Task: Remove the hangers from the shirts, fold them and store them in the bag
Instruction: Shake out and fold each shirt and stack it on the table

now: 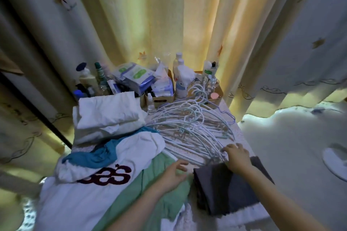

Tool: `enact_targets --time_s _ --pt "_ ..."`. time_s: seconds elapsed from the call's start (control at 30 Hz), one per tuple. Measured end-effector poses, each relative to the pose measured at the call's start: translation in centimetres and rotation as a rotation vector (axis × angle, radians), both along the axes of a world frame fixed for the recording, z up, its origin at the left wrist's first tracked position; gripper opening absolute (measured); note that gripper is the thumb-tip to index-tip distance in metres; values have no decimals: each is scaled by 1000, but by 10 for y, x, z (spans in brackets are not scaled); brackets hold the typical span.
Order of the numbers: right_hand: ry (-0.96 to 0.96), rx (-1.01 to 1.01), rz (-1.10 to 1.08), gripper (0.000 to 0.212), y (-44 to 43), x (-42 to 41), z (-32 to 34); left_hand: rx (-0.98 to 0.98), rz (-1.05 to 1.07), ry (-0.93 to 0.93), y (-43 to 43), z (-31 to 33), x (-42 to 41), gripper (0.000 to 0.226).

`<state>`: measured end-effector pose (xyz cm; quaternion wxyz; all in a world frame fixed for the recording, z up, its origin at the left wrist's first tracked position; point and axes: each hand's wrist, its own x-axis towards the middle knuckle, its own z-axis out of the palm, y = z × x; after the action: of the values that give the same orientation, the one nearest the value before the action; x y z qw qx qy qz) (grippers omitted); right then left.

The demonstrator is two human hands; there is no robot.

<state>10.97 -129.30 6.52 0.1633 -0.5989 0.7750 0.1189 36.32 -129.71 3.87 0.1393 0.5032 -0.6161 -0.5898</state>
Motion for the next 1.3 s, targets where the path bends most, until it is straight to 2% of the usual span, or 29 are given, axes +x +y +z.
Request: enact_targets --time_s 0.1,0.17,0.23,0.33,0.43,0.53,0.6,0.63,0.7,0.8,0.87,0.93,1.0,1.03,1.13,1.23,1.3 --pt "-320 -111 169 36 -23 64 5 -193 206 -124 -21 5 65 24" --pt "-474 -131 249 33 -35 110 2 -327 316 -278 -31 4 110 23" --pt "-570 -127 270 36 -49 153 -1 -381 320 -470 -37 -1 154 29" --pt "-611 -100 218 48 -79 198 0 -363 168 -692 -41 -12 213 54" --pt "-546 -95 155 57 -114 221 1 -362 84 -825 -47 -12 259 74" --pt "-534 -22 52 63 -135 229 -5 -294 72 -806 -57 -7 285 83" --pt "-555 62 -58 71 -139 231 -14 -250 145 -742 -59 -5 289 80" --pt "-556 86 -104 66 -139 232 -19 -258 203 -699 -58 -5 289 76" --pt "-584 29 -173 29 -134 233 -27 -313 304 -638 -57 -4 286 75" --pt "-610 -69 -123 30 -120 236 -29 -442 349 -760 -58 -2 282 83" --pt "-630 -94 -37 28 -102 236 -23 -602 419 -760 -60 -3 278 60" --pt "-706 -115 39 27 -79 233 -23 -672 457 -634 -60 -3 270 33" --pt "-788 -122 44 22 -52 225 -25 -576 389 -512 -61 -7 260 25" --pt "-832 -145 26 24 -40 222 -26 -530 322 -508 -60 -11 257 23" --pt "-902 -199 -43 29 -15 212 -27 -536 121 -665 -63 -24 252 35" --pt "-943 -215 -79 26 -5 206 -22 -521 125 -638 -64 -18 248 16" --pt "-904 -171 -53 37 -6 203 -15 -474 131 -588 -66 -11 247 19"
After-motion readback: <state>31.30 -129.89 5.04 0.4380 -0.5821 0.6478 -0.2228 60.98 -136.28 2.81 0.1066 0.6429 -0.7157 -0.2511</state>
